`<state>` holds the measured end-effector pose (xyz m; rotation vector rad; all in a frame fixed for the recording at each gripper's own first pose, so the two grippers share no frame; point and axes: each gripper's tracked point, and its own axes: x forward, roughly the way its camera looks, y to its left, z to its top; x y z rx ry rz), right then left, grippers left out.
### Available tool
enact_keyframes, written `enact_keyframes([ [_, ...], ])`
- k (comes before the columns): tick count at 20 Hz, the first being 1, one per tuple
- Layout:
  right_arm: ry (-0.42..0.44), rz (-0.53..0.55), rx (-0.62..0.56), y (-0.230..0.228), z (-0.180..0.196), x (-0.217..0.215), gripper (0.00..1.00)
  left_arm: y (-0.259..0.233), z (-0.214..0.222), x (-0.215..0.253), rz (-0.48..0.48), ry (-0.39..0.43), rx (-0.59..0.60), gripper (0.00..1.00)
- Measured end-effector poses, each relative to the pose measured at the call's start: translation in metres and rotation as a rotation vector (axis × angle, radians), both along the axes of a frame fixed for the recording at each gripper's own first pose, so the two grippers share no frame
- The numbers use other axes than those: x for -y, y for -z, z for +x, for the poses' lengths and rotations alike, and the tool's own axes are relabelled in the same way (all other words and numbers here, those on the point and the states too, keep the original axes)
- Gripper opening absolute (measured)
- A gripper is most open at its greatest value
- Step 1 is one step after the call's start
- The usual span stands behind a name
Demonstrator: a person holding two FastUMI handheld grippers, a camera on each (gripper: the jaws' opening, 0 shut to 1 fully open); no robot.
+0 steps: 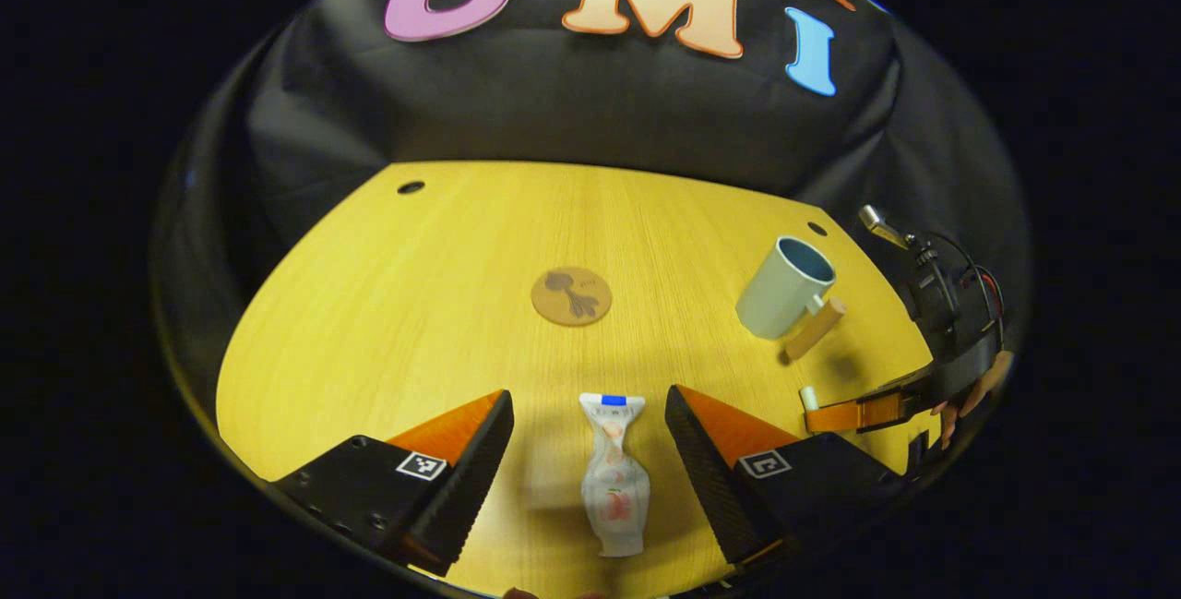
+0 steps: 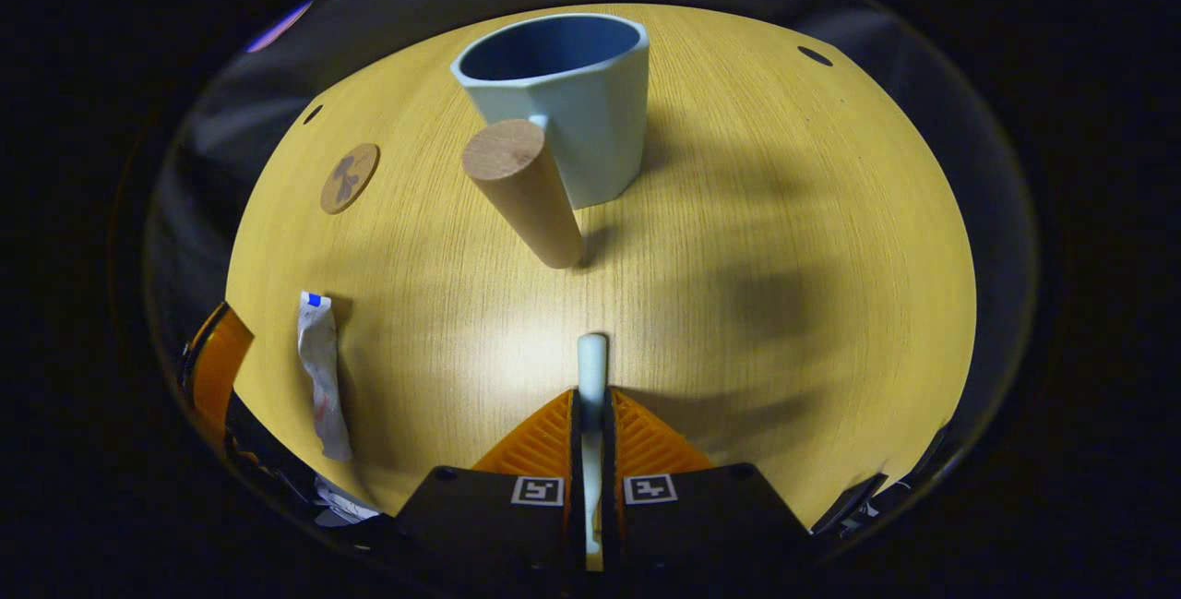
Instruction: Put the toothbrush and toothpaste on the desktop into the cup, then pick up the cup and place it on the coaster on the desktop.
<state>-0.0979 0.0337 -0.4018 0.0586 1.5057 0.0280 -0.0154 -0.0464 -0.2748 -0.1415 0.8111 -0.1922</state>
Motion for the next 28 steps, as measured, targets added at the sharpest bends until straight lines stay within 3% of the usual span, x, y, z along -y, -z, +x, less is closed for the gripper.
enact_keyframes([
  [9,0.030,0.036,0.008,0.000,0.000,0.001,0.10,0.046,-0.010,0.011,0.082,0.053,-0.178,0.98],
  [15,0.030,0.056,0.024,0.000,-0.001,0.000,0.10,0.066,-0.016,0.008,0.156,0.079,-0.232,0.98],
  [19,0.037,0.092,0.035,-0.001,-0.002,0.001,0.09,0.065,-0.016,0.018,0.161,0.111,-0.232,0.79],
  [21,0.042,0.113,0.037,0.000,-0.002,0.001,0.09,0.064,-0.015,0.024,0.153,0.107,-0.234,0.55],
  [24,0.034,0.137,0.048,-0.002,0.000,0.000,0.09,0.063,-0.014,0.025,0.123,0.039,-0.237,0.18],
  [25,0.023,0.143,0.056,-0.002,-0.001,0.000,0.10,0.063,-0.011,0.025,0.111,0.016,-0.228,0.18],
  [26,0.010,0.150,0.064,-0.001,-0.002,0.000,0.10,0.063,-0.013,0.025,0.102,0.001,-0.225,0.08],
  [28,0.002,0.175,0.060,-0.003,-0.004,-0.002,0.10,0.063,-0.013,0.026,0.097,-0.007,-0.214,0.06],
])
